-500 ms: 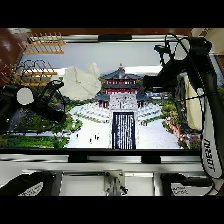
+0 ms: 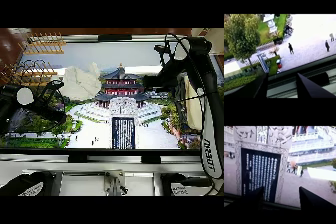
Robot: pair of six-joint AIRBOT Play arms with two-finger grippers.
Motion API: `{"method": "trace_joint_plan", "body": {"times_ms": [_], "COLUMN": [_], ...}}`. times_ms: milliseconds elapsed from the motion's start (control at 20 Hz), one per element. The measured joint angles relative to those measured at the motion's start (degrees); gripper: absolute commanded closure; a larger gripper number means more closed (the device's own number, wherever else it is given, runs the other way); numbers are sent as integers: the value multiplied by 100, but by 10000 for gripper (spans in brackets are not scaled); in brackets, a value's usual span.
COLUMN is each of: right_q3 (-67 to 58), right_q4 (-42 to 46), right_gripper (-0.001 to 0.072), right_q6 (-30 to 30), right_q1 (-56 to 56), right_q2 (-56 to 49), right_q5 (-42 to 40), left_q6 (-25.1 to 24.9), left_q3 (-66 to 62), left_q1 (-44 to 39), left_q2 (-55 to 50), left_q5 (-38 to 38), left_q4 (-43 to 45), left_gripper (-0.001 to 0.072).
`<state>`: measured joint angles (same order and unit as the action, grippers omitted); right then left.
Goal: Fold the shirts.
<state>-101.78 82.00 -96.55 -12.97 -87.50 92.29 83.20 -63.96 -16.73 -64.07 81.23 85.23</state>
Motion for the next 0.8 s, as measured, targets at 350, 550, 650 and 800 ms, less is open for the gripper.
{"method": "trace_joint_plan", "body": {"times_ms": [350, 550, 650, 800], "right_q3": [0, 0, 0, -2], "right_q4": [-7, -46, -50, -50], "right_gripper": [160, 160, 160, 160], "right_q6": [0, -2, -2, -2], "right_q1": [0, 0, 0, 0], "right_q2": [0, 0, 0, 0], "right_q5": [-33, -114, 24, 188], "left_q6": [0, 0, 79, 984], "left_q3": [2, 2, 2, 2], "left_q1": [0, 0, -9, -20], "left_q2": [0, -35, -63, -90], "left_q5": [0, -229, -317, -378], "left_q4": [0, -37, -149, -328], "left_gripper": [300, 301, 326, 325]}}
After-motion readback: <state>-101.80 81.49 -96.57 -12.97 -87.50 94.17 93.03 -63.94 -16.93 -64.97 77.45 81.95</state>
